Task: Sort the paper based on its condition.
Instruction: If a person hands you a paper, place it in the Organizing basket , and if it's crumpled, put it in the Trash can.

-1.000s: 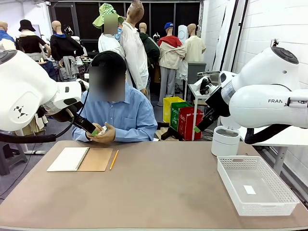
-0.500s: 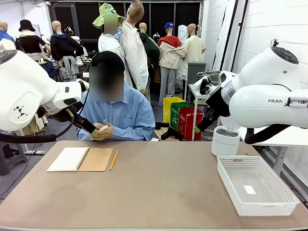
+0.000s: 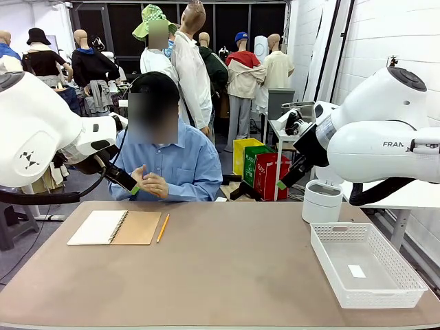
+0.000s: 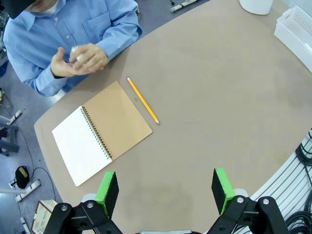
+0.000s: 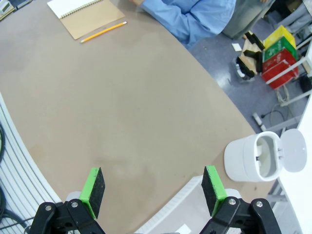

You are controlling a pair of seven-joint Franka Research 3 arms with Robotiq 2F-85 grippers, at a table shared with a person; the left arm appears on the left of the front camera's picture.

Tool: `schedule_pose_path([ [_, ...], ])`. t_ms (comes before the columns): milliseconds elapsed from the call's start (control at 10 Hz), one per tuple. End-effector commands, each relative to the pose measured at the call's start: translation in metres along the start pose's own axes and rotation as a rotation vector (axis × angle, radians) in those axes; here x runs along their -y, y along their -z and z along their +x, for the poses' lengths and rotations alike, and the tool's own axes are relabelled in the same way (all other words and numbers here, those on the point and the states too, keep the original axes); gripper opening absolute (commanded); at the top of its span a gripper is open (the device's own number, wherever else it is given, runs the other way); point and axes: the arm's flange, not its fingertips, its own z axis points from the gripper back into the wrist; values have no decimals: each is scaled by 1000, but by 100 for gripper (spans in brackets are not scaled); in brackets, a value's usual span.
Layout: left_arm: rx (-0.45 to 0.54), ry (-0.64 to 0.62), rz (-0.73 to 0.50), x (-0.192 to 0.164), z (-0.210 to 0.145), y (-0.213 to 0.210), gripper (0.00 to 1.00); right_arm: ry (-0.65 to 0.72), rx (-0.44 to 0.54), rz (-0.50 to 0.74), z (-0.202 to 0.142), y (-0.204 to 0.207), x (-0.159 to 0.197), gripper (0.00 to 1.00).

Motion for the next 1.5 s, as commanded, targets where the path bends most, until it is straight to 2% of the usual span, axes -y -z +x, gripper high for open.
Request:
schedule_pose_path([
  [0,2,0,1,0,0,0,100,-1,1,2,0,0,-1,100],
  [1400,2,0,1,0,0,0,100,-1,1,2,0,0,-1,100],
])
